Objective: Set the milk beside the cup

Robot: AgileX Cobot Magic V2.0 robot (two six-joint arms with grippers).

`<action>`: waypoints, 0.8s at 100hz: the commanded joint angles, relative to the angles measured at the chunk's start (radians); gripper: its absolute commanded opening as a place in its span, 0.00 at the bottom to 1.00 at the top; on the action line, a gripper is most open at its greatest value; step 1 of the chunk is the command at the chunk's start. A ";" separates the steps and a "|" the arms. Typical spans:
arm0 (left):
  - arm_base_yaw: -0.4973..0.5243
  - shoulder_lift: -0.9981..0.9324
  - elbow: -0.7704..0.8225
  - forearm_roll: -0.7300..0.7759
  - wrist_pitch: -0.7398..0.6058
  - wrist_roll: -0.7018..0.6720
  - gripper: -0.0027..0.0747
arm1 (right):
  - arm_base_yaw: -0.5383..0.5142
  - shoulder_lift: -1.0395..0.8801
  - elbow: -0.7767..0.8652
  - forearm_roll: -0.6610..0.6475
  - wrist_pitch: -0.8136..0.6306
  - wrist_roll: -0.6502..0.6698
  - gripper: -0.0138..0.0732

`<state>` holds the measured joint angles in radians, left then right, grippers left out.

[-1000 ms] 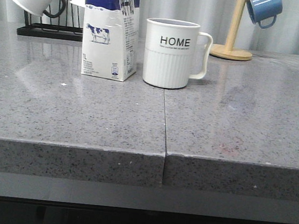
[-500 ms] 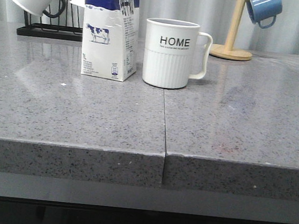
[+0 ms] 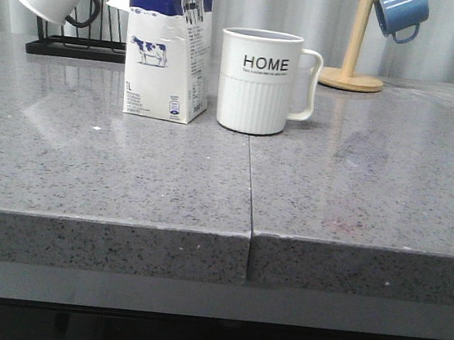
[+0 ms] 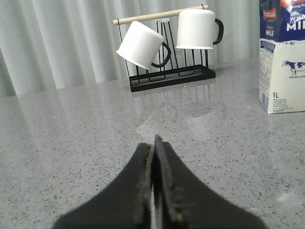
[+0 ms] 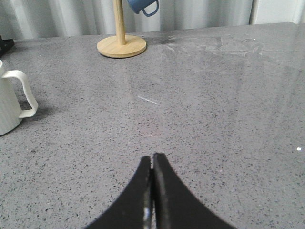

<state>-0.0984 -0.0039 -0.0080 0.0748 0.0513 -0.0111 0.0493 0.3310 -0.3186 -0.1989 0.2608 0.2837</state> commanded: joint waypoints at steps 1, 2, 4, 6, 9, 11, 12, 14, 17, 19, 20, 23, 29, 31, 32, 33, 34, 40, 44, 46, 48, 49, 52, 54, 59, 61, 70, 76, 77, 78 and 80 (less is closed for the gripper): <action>0.002 -0.033 0.051 0.002 -0.095 -0.008 0.01 | -0.008 0.005 -0.028 -0.010 -0.067 -0.002 0.02; 0.002 -0.033 0.051 0.002 -0.095 -0.008 0.01 | -0.008 0.005 -0.028 -0.010 -0.067 -0.002 0.02; 0.002 -0.033 0.051 0.000 -0.095 -0.010 0.01 | -0.008 0.005 -0.028 -0.010 -0.067 -0.002 0.02; 0.002 -0.033 0.051 -0.007 -0.095 -0.010 0.01 | -0.008 0.005 -0.028 -0.010 -0.067 -0.002 0.02; 0.002 -0.033 0.051 -0.012 -0.095 -0.010 0.01 | -0.008 0.005 -0.028 -0.010 -0.067 -0.002 0.02; 0.002 -0.033 0.051 -0.014 -0.095 -0.010 0.01 | -0.008 0.005 -0.028 -0.010 -0.067 -0.002 0.02; 0.002 -0.033 0.051 -0.016 -0.095 -0.010 0.01 | -0.008 0.005 -0.028 -0.010 -0.067 -0.002 0.02; 0.002 -0.033 0.051 -0.018 -0.095 -0.010 0.01 | -0.008 0.005 -0.028 -0.010 -0.067 -0.002 0.02; 0.002 -0.033 0.051 -0.018 -0.095 -0.010 0.01 | -0.008 0.005 -0.028 -0.010 -0.067 -0.002 0.02; 0.002 -0.033 0.051 -0.018 -0.095 -0.010 0.01 | -0.008 0.005 -0.028 -0.010 -0.067 -0.002 0.02; 0.002 -0.033 0.051 -0.018 -0.095 -0.010 0.01 | -0.008 0.005 -0.028 -0.010 -0.067 -0.002 0.02; 0.002 -0.033 0.051 -0.018 -0.095 -0.010 0.01 | -0.008 0.005 -0.028 -0.010 -0.067 -0.002 0.02; 0.002 -0.033 0.051 -0.020 -0.095 -0.010 0.01 | -0.008 0.005 -0.028 -0.010 -0.067 -0.002 0.02; 0.002 -0.033 0.051 -0.020 -0.095 -0.010 0.01 | -0.008 0.005 -0.028 -0.010 -0.067 -0.002 0.02; 0.002 -0.033 0.051 -0.020 -0.095 -0.010 0.01 | -0.008 0.005 -0.028 -0.010 -0.067 -0.002 0.02; 0.002 -0.033 0.051 -0.020 -0.095 -0.010 0.01 | -0.008 0.005 -0.028 -0.010 -0.067 -0.002 0.02; 0.002 -0.033 0.051 -0.020 -0.095 -0.010 0.01 | -0.008 0.005 -0.028 -0.010 -0.067 -0.002 0.02; 0.002 -0.033 0.051 -0.022 -0.095 -0.010 0.01 | -0.008 0.005 -0.028 -0.010 -0.067 -0.002 0.02; 0.002 -0.033 0.051 -0.022 -0.095 -0.010 0.01 | -0.008 0.005 -0.028 -0.010 -0.067 -0.002 0.02; 0.002 -0.033 0.051 -0.022 -0.095 -0.010 0.01 | -0.008 0.005 -0.028 -0.010 -0.067 -0.002 0.02; 0.002 -0.033 0.051 -0.022 -0.095 -0.010 0.01 | -0.008 0.005 -0.028 -0.010 -0.067 -0.002 0.02; 0.002 -0.033 0.051 -0.022 -0.095 -0.010 0.01 | -0.008 0.005 -0.028 -0.010 -0.067 -0.002 0.02; 0.002 -0.033 0.051 -0.022 -0.095 -0.010 0.01 | -0.008 0.005 -0.028 -0.010 -0.067 -0.002 0.02; 0.002 -0.033 0.051 -0.022 -0.095 -0.010 0.01 | -0.008 0.005 -0.028 -0.010 -0.067 -0.002 0.02; 0.002 -0.033 0.051 -0.022 -0.095 -0.010 0.01 | -0.008 0.005 -0.028 -0.010 -0.067 -0.002 0.02; 0.002 -0.033 0.051 -0.022 -0.095 -0.010 0.01 | -0.008 0.005 -0.028 -0.010 -0.067 -0.002 0.02; 0.002 -0.033 0.051 -0.022 -0.095 -0.010 0.01 | -0.008 0.005 -0.028 -0.010 -0.067 -0.002 0.02; 0.002 -0.033 0.051 -0.022 -0.095 -0.010 0.01 | -0.008 0.005 -0.028 -0.010 -0.067 -0.002 0.02; 0.002 -0.033 0.051 -0.022 -0.095 -0.010 0.01 | -0.008 0.005 -0.028 -0.010 -0.067 -0.002 0.02; 0.002 -0.033 0.051 -0.022 -0.095 -0.010 0.01 | -0.008 0.005 -0.028 -0.010 -0.067 -0.002 0.02; 0.002 -0.033 0.051 -0.022 -0.095 -0.010 0.01 | -0.008 0.005 -0.028 -0.010 -0.067 -0.002 0.02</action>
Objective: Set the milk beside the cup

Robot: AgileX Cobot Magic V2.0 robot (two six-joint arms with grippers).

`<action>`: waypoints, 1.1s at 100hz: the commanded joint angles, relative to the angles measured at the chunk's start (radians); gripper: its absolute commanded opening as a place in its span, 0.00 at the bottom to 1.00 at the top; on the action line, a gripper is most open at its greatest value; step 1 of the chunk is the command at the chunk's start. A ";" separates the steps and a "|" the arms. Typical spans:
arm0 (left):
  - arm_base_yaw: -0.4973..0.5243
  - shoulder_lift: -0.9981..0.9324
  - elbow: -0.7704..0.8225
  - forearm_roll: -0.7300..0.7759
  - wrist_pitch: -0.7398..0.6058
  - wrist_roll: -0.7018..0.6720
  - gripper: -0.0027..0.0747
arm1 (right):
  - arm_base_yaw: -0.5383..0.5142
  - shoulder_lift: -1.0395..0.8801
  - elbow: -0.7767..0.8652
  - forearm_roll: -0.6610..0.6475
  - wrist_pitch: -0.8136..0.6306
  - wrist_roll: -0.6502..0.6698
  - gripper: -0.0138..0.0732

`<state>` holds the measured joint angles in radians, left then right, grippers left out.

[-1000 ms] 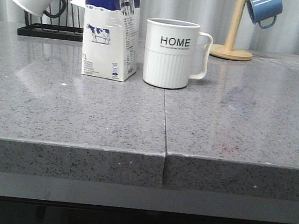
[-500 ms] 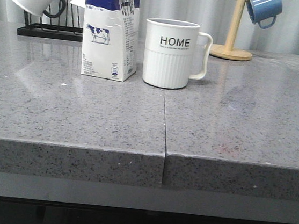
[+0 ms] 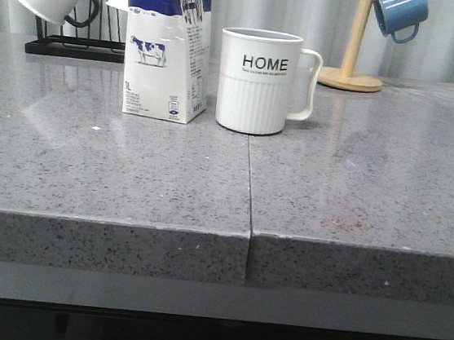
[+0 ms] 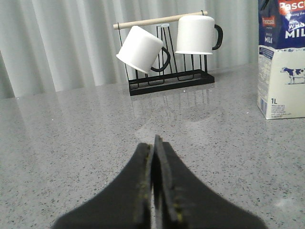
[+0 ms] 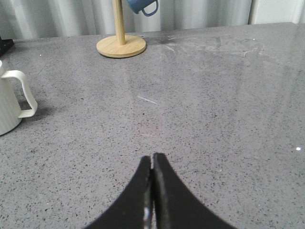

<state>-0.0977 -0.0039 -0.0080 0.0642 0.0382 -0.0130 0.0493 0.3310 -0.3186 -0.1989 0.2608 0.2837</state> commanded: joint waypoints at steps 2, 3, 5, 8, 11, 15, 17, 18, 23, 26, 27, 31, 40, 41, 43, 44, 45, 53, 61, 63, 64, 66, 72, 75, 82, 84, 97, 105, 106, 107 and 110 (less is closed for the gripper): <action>0.001 -0.033 0.051 -0.012 -0.082 -0.008 0.01 | -0.008 0.005 -0.028 -0.010 -0.067 -0.002 0.02; 0.001 -0.033 0.051 -0.012 -0.082 -0.008 0.01 | -0.008 0.005 -0.028 -0.010 -0.067 -0.002 0.02; 0.001 -0.033 0.051 -0.012 -0.082 -0.008 0.01 | -0.008 0.005 -0.028 -0.010 -0.067 -0.002 0.02; 0.001 -0.033 0.051 -0.012 -0.082 -0.008 0.01 | -0.008 0.005 -0.028 -0.010 -0.067 -0.002 0.02; 0.001 -0.033 0.051 -0.012 -0.082 -0.008 0.01 | -0.008 0.005 -0.028 -0.010 -0.067 -0.002 0.02; 0.001 -0.033 0.051 -0.012 -0.082 -0.008 0.01 | -0.008 0.005 -0.028 -0.010 -0.067 -0.002 0.02; 0.001 -0.033 0.051 -0.012 -0.082 -0.008 0.01 | -0.008 0.005 -0.028 -0.010 -0.067 -0.002 0.02; 0.001 -0.033 0.051 -0.012 -0.082 -0.008 0.01 | -0.008 0.005 -0.028 -0.010 -0.067 -0.002 0.02; 0.001 -0.033 0.051 -0.012 -0.082 -0.008 0.01 | -0.008 0.005 -0.028 -0.010 -0.067 -0.002 0.02; 0.001 -0.033 0.051 -0.012 -0.082 -0.008 0.01 | -0.008 0.005 -0.028 -0.010 -0.067 -0.002 0.02; 0.001 -0.033 0.051 -0.012 -0.082 -0.008 0.01 | -0.008 0.005 -0.028 -0.010 -0.067 -0.002 0.02; 0.001 -0.033 0.051 -0.012 -0.082 -0.008 0.01 | -0.008 0.005 -0.028 -0.010 -0.067 -0.002 0.02; 0.001 -0.033 0.051 -0.012 -0.082 -0.008 0.01 | -0.008 0.005 -0.028 -0.010 -0.068 -0.002 0.02; 0.001 -0.033 0.051 -0.012 -0.082 -0.008 0.01 | -0.008 0.005 -0.028 -0.010 -0.068 -0.002 0.02; 0.001 -0.033 0.051 -0.012 -0.082 -0.008 0.01 | -0.008 0.005 -0.028 -0.010 -0.068 -0.002 0.02; 0.001 -0.033 0.051 -0.012 -0.082 -0.008 0.01 | -0.008 0.005 -0.028 -0.010 -0.068 -0.002 0.02; 0.001 -0.033 0.051 -0.012 -0.082 -0.008 0.01 | -0.008 0.005 -0.028 -0.010 -0.068 -0.002 0.02; 0.001 -0.033 0.051 -0.012 -0.082 -0.008 0.01 | -0.008 0.004 -0.028 -0.010 -0.067 -0.012 0.02; 0.001 -0.033 0.051 -0.012 -0.082 -0.008 0.01 | -0.005 -0.014 -0.028 -0.003 -0.070 -0.033 0.02; 0.001 -0.033 0.051 -0.012 -0.082 -0.008 0.01 | -0.004 -0.024 -0.027 0.009 -0.070 -0.045 0.02; 0.001 -0.033 0.051 -0.012 -0.082 -0.008 0.01 | -0.003 -0.027 -0.026 0.012 -0.070 -0.050 0.02; 0.001 -0.033 0.051 -0.012 -0.082 -0.008 0.01 | -0.001 -0.038 -0.024 0.026 -0.070 -0.065 0.02; 0.001 -0.033 0.051 -0.012 -0.082 -0.008 0.01 | 0.004 -0.076 -0.012 0.070 -0.070 -0.129 0.02; 0.001 -0.033 0.051 -0.012 -0.082 -0.008 0.01 | 0.007 -0.103 -0.001 0.091 -0.070 -0.158 0.02; 0.001 -0.033 0.051 -0.012 -0.082 -0.008 0.01 | 0.015 -0.161 0.031 0.137 -0.070 -0.218 0.02; 0.001 -0.033 0.051 -0.012 -0.082 -0.008 0.01 | 0.017 -0.173 0.042 0.148 -0.071 -0.232 0.02; -0.001 -0.033 0.051 -0.012 -0.082 -0.008 0.01 | 0.031 -0.294 0.124 0.161 -0.075 -0.245 0.02; -0.001 -0.033 0.051 -0.012 -0.082 -0.008 0.01 | 0.032 -0.365 0.180 0.172 -0.098 -0.245 0.02; -0.001 -0.033 0.051 -0.012 -0.082 -0.008 0.01 | 0.033 -0.367 0.184 0.172 -0.101 -0.245 0.02; -0.001 -0.033 0.051 -0.012 -0.082 -0.008 0.01 | 0.033 -0.365 0.188 0.173 -0.110 -0.245 0.02; -0.001 -0.033 0.051 -0.012 -0.080 -0.008 0.01 | 0.036 -0.359 0.205 0.171 -0.126 -0.245 0.02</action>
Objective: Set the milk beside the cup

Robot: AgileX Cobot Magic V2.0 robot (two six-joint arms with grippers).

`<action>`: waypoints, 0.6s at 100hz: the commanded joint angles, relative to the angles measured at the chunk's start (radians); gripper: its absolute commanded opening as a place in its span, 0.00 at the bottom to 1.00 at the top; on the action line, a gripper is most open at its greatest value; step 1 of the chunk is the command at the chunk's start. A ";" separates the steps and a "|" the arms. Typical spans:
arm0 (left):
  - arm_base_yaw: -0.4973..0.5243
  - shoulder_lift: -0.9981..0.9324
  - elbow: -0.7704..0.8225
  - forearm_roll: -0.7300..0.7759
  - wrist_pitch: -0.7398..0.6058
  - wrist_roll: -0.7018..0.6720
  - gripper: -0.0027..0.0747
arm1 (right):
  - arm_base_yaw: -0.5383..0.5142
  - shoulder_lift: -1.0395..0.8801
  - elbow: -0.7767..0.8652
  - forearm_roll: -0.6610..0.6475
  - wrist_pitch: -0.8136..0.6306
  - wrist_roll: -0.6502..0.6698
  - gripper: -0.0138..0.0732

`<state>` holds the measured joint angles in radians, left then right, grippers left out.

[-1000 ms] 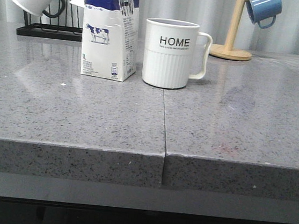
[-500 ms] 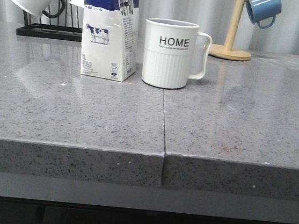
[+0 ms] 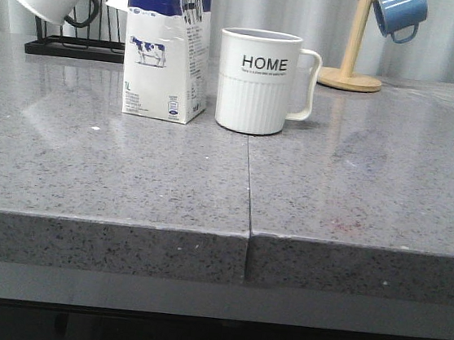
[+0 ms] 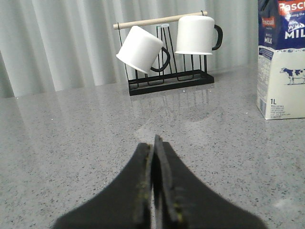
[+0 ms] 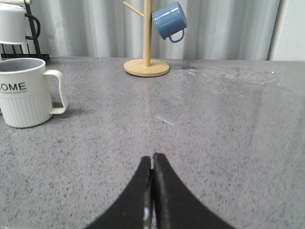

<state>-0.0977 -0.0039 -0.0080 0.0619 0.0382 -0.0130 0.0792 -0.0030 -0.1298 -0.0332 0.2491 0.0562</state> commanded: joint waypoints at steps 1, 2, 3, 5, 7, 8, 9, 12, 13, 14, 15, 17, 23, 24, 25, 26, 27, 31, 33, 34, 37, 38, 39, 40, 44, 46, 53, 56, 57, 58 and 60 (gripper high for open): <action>-0.001 -0.033 0.051 -0.009 -0.080 -0.008 0.01 | 0.006 -0.023 0.020 0.005 -0.118 -0.017 0.02; -0.001 -0.033 0.051 -0.009 -0.080 -0.008 0.01 | 0.006 -0.022 0.027 0.003 -0.124 -0.017 0.02; -0.001 -0.033 0.051 -0.009 -0.080 -0.008 0.01 | 0.007 -0.022 0.030 0.003 -0.128 -0.017 0.02; -0.001 -0.033 0.051 -0.009 -0.080 -0.008 0.01 | 0.007 -0.023 0.041 0.004 -0.137 -0.017 0.02; -0.001 -0.033 0.051 -0.009 -0.080 -0.008 0.01 | 0.007 -0.023 0.051 0.004 -0.144 -0.017 0.02; -0.001 -0.033 0.051 -0.009 -0.080 -0.008 0.01 | 0.007 -0.024 0.054 0.004 -0.146 -0.017 0.02; -0.001 -0.033 0.051 -0.009 -0.080 -0.008 0.01 | 0.007 -0.024 0.061 0.004 -0.150 -0.017 0.02; -0.001 -0.033 0.051 -0.009 -0.080 -0.008 0.01 | 0.007 -0.026 0.072 0.004 -0.160 -0.017 0.02; -0.001 -0.033 0.051 -0.009 -0.080 -0.008 0.01 | 0.007 -0.026 0.075 0.004 -0.165 -0.017 0.02; -0.001 -0.033 0.051 -0.009 -0.080 -0.008 0.01 | 0.007 -0.026 0.080 0.004 -0.169 -0.017 0.02; -0.001 -0.033 0.051 -0.009 -0.080 -0.008 0.01 | 0.007 -0.026 0.083 0.004 -0.172 -0.017 0.02; -0.001 -0.033 0.051 -0.009 -0.080 -0.008 0.01 | 0.007 -0.026 0.091 0.004 -0.183 -0.017 0.02; -0.001 -0.033 0.051 -0.009 -0.080 -0.008 0.01 | 0.007 -0.026 0.115 0.004 -0.220 -0.016 0.02; -0.001 -0.033 0.051 -0.009 -0.080 -0.008 0.01 | 0.007 -0.026 0.118 0.004 -0.224 -0.016 0.02; -0.001 -0.033 0.051 -0.009 -0.080 -0.008 0.01 | 0.007 -0.026 0.121 0.004 -0.234 -0.016 0.02; -0.001 -0.033 0.051 -0.009 -0.080 -0.008 0.01 | 0.007 -0.026 0.126 0.004 -0.239 -0.016 0.02; -0.001 -0.033 0.051 -0.009 -0.080 -0.008 0.01 | 0.007 -0.026 0.129 0.004 -0.249 -0.015 0.02; -0.001 -0.033 0.051 -0.009 -0.080 -0.008 0.01 | 0.007 -0.026 0.141 0.004 -0.272 -0.015 0.02; -0.001 -0.033 0.051 -0.009 -0.080 -0.008 0.01 | 0.007 -0.026 0.139 0.004 -0.267 -0.014 0.02; -0.001 -0.033 0.051 -0.009 -0.080 -0.008 0.01 | 0.007 -0.026 0.139 0.004 -0.267 -0.014 0.02; -0.001 -0.033 0.051 -0.009 -0.080 -0.008 0.01 | 0.007 -0.026 0.139 0.004 -0.275 -0.014 0.02; -0.001 -0.033 0.051 -0.009 -0.080 -0.008 0.01 | 0.007 -0.026 0.139 0.004 -0.277 -0.014 0.02; -0.001 -0.033 0.051 -0.009 -0.080 -0.008 0.01 | 0.007 -0.026 0.139 0.004 -0.281 -0.014 0.02; -0.001 -0.033 0.051 -0.009 -0.080 -0.008 0.01 | 0.007 -0.026 0.139 0.004 -0.282 -0.014 0.02; -0.001 -0.033 0.051 -0.009 -0.080 -0.008 0.01 | 0.007 -0.026 0.139 0.004 -0.290 -0.014 0.02; -0.001 -0.033 0.051 -0.009 -0.080 -0.008 0.01 | 0.007 -0.026 0.139 0.004 -0.293 -0.014 0.02; -0.001 -0.033 0.051 -0.009 -0.080 -0.008 0.01 | 0.007 -0.026 0.139 0.004 -0.297 -0.014 0.02; -0.001 -0.033 0.051 -0.009 -0.080 -0.008 0.01 | 0.007 -0.026 0.139 0.004 -0.297 -0.014 0.02; -0.001 -0.033 0.051 -0.009 -0.080 -0.008 0.01 | 0.007 -0.026 0.139 0.004 -0.297 -0.014 0.02; -0.001 -0.033 0.051 -0.009 -0.080 -0.008 0.01 | 0.007 -0.026 0.139 0.004 -0.297 -0.014 0.02; -0.001 -0.033 0.051 -0.009 -0.080 -0.008 0.01 | 0.007 -0.026 0.139 0.004 -0.297 -0.014 0.02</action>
